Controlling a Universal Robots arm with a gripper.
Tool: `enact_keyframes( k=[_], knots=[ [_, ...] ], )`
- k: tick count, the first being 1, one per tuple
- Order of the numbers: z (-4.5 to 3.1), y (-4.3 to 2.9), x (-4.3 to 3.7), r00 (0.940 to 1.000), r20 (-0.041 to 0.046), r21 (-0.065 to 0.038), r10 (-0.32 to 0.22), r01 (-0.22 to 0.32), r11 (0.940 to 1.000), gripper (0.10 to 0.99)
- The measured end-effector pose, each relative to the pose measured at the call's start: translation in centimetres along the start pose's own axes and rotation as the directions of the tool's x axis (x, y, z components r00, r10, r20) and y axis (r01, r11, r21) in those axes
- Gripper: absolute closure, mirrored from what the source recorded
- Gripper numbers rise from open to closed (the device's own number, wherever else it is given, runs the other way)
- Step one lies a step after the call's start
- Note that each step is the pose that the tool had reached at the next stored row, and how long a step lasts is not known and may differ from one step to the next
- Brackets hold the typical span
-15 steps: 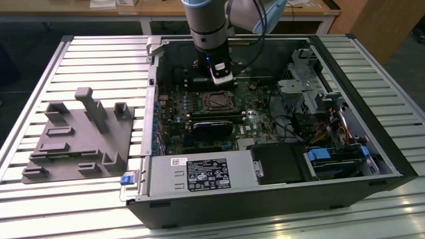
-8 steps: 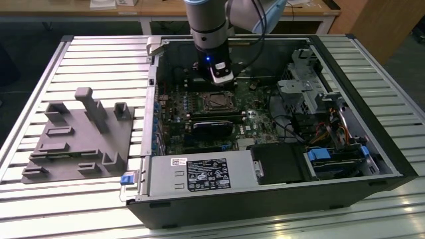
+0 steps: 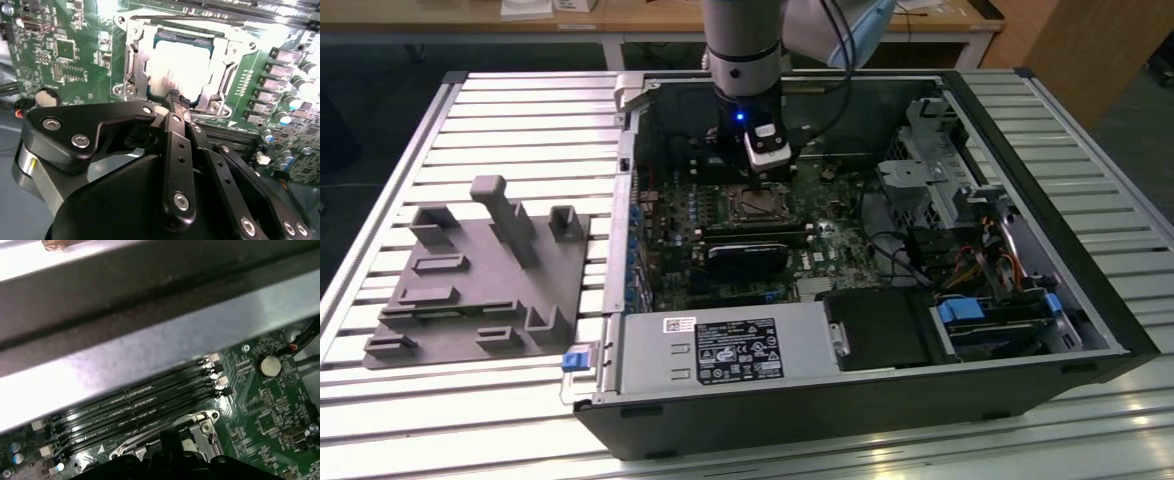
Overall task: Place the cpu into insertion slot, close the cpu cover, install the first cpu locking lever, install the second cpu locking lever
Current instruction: 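Install the first cpu locking lever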
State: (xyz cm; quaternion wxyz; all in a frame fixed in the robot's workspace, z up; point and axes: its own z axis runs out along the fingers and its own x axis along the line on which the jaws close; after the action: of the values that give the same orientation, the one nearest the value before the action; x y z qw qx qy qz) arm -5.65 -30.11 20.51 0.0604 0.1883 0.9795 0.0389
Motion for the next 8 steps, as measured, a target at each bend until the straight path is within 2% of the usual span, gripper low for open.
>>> enact_keyframes(
  k=[8],
  knots=[
    [-0.01,-0.13,-0.06,1.0000,0.0008,0.003,0.000,0.000,1.0000,0.980]
  ],
)
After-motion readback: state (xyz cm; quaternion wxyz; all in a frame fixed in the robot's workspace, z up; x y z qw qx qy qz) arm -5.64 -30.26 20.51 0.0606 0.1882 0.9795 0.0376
